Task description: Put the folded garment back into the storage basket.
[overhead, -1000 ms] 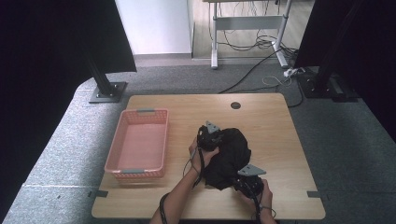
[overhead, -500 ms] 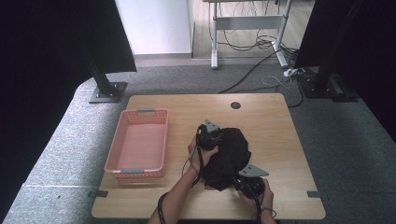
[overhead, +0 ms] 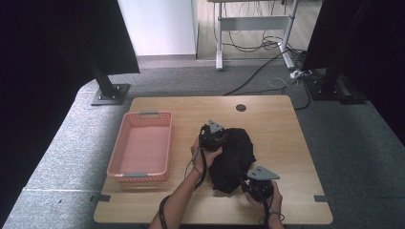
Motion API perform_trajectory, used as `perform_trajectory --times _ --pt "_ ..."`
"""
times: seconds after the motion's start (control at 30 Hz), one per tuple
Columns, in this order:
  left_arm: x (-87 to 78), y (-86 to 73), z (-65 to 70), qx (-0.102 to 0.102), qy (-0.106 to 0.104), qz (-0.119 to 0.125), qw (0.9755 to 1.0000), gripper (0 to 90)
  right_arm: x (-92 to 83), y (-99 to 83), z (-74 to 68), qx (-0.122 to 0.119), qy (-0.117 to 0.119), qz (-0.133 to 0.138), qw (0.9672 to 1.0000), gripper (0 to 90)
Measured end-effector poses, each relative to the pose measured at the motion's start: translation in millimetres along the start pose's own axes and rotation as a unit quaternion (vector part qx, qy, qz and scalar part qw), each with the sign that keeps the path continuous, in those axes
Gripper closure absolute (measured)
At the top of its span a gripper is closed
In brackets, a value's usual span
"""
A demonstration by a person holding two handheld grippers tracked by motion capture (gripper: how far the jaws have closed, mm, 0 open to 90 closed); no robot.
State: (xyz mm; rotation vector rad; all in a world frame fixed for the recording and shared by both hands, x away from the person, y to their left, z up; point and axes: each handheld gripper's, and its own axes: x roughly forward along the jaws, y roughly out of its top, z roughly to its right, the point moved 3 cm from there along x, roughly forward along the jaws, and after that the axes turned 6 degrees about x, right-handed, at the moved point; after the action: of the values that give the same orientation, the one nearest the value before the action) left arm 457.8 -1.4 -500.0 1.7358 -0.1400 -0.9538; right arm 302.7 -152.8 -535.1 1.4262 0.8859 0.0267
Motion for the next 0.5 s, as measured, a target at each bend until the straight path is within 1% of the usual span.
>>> perform_trajectory --times 0.1,0.27,0.5 --pt "-3.8 3.6 -1.0 0.0 -0.002 0.004 1.0 76.3 0.0 3.2 -1.7 -0.003 0.001 0.001 1.0 70.8" --pt "-8.8 8.0 -3.7 0.001 0.0 0.009 1.0 76.3 -1.6 11.1 -8.3 -0.016 0.0 0.005 0.9999 70.8" --pt "-16.6 11.7 -6.8 0.0 0.002 0.017 0.9999 76.3 -4.9 19.4 -12.6 -0.02 -0.001 0.012 0.9997 70.8"
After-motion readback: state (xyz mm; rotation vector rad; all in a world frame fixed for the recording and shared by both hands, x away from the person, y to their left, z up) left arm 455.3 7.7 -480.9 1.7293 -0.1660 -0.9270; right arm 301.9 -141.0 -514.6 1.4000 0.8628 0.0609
